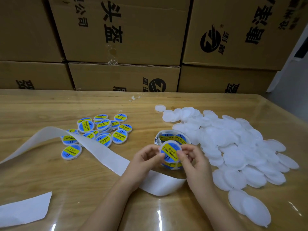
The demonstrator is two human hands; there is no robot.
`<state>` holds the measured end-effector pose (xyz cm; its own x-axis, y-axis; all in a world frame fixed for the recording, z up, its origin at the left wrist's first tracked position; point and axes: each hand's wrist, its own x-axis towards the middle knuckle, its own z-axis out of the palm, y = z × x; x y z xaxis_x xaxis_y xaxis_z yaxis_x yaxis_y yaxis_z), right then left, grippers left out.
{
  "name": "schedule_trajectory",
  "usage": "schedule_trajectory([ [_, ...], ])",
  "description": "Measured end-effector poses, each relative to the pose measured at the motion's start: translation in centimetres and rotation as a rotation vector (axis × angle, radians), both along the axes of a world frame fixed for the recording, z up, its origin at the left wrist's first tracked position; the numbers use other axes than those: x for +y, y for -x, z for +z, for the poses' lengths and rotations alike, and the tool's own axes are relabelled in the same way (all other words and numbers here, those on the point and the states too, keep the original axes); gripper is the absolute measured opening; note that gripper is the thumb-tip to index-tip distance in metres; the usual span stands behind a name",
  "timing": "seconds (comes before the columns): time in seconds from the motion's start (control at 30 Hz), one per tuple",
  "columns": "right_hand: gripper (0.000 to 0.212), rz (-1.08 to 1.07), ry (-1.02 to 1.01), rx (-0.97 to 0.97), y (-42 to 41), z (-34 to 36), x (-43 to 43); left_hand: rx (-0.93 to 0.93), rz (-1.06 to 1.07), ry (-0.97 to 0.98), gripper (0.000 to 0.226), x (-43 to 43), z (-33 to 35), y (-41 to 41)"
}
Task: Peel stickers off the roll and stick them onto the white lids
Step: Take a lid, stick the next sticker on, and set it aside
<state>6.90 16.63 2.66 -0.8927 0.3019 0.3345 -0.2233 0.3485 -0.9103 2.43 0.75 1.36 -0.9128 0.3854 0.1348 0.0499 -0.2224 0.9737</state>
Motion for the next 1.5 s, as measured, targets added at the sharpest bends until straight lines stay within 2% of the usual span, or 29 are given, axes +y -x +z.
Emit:
schedule_trajectory([
  [0.17,0.049,0.135,-0.284,-0.03,-0.9,0.2,-0.8,0.016,0.079,0.026,0.023,-0.5,0.1,0.3],
  [0.23,0.049,0.112,-0.349,-0.049,-0.9,0.4,-0.9,0.04,0.063,0.057,0.023,-0.5,0.2,0.2],
  [0.37,0.017,0.006,-0.303,0.039,-0.5,0.4,-0.7,0.068,0.05,0.106,0.01,-0.1,0.2,0.0],
  [0.43,0.012,-0.043,-0.2,0.024,-0.2,-0.1,-0.3,0.054,0.002,0.117,0.02,0.2,0.0,-0.1],
  [0.53,0.019,-0.038,-0.061,-0.02,0.0,-0.4,0.1,0.037,-0.008,0.08,0.029,0.5,0.0,-0.3],
  [0.63,0.023,-0.004,-0.02,-0.025,0.1,-0.2,0.1,0.018,0.013,0.015,0.033,0.4,0.1,-0.2],
  [0.73,0.03,0.025,-0.041,-0.021,-0.1,0.1,-0.2,0.007,0.036,-0.048,0.042,0.1,0.2,0.0],
  [0.8,0.031,0.041,-0.115,0.001,-0.2,0.2,-0.4,0.01,0.072,-0.067,0.038,-0.1,0.2,0.2],
  [0.9,0.037,0.037,-0.165,-0.012,-0.3,0.2,-0.5,0.006,0.118,-0.043,0.025,-0.1,-0.1,0.3],
  [0.97,0.03,0.035,-0.144,-0.013,-0.2,0.0,-0.5,0.01,0.107,-0.026,0.022,-0.1,-0.1,0.2],
  [1.1,0.016,0.016,-0.071,-0.013,0.1,-0.3,-0.2,0.081,0.115,0.024,0.022,0.1,0.3,-0.1],
  [1.23,0.02,-0.05,-0.122,-0.003,0.3,-1.0,0.2,0.217,0.2,0.198,0.035,0.9,0.0,-0.5],
  [1.37,0.013,-0.079,-0.172,-0.001,0.4,-1.1,0.2,0.218,0.179,0.166,0.036,0.9,0.1,-0.6],
  [1.5,0.021,-0.081,-0.221,0.042,0.3,-1.5,0.2,0.217,0.15,0.167,0.031,0.2,0.3,-0.2],
])
